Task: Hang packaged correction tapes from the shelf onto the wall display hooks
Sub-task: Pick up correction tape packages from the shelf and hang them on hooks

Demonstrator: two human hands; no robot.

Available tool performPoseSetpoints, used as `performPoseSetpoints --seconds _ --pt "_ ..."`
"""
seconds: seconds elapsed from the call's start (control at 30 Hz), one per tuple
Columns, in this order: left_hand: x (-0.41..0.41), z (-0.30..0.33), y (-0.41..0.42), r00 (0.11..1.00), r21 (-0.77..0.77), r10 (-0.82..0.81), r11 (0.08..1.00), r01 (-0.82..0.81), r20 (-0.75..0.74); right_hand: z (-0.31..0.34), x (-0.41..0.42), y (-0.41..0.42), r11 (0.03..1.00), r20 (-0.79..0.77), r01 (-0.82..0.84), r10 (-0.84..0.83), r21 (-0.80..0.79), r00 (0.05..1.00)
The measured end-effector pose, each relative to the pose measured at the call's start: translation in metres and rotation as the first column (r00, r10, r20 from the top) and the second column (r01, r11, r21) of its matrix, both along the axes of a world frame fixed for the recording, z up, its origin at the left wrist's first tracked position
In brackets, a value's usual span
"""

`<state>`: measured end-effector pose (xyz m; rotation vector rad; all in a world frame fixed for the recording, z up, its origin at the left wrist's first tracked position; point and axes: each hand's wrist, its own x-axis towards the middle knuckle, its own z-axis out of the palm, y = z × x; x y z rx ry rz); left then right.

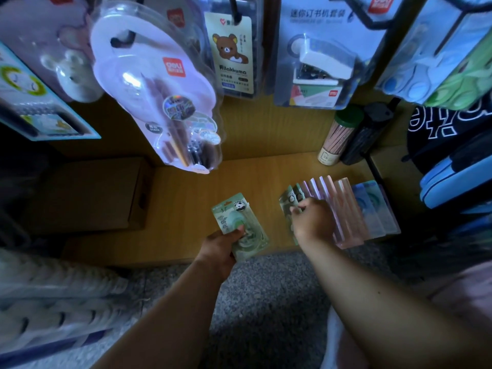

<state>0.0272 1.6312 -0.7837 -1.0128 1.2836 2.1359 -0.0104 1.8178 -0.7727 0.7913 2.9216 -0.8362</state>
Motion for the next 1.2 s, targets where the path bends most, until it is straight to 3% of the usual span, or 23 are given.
performPoseSetpoints --seconds 0.13,0.27,0.43,0.63,0.73,0.83,1.0,1.2 --pt "0.002 -0.007 -0.004 1.000 -0.006 0.001 1.000 -0.001 0.010 -0.021 -0.001 0.015 0.995 0.119 0.043 -0.054 0.093 0.991" --pt "0.005 -0.015 -0.007 1.000 -0.016 -0.009 1.000 0.009 0.021 -0.023 0.000 0.014 0.991 0.141 0.015 -0.034 0.135 0.989" --pt "0.005 -0.025 -0.010 1.000 -0.072 0.012 0.997 -0.011 0.022 -0.011 -0.005 0.001 0.997 0.123 -0.007 -0.002 0.074 0.992" --pt "0.004 -0.033 -0.015 0.995 -0.180 0.095 0.980 -0.090 0.024 0.015 -0.009 -0.028 0.970 0.063 0.035 -0.020 -0.242 0.998" --pt "0.003 -0.030 -0.017 0.992 -0.168 0.129 0.978 -0.125 0.014 0.021 -0.010 -0.035 0.869 0.151 0.088 -0.015 -0.487 0.988" --pt "0.003 -0.027 -0.017 0.993 -0.113 0.116 0.987 -0.116 -0.010 0.023 -0.004 -0.037 0.766 0.229 0.123 0.033 -0.630 0.973" --pt "0.000 -0.019 -0.012 0.994 0.059 0.109 0.992 -0.108 -0.026 0.016 0.004 -0.038 0.567 0.341 0.253 0.053 -0.784 0.939" --pt "-0.003 -0.010 -0.005 0.993 0.167 0.077 0.984 -0.062 -0.089 0.007 0.003 -0.044 0.614 0.341 0.266 0.005 -0.743 0.940"
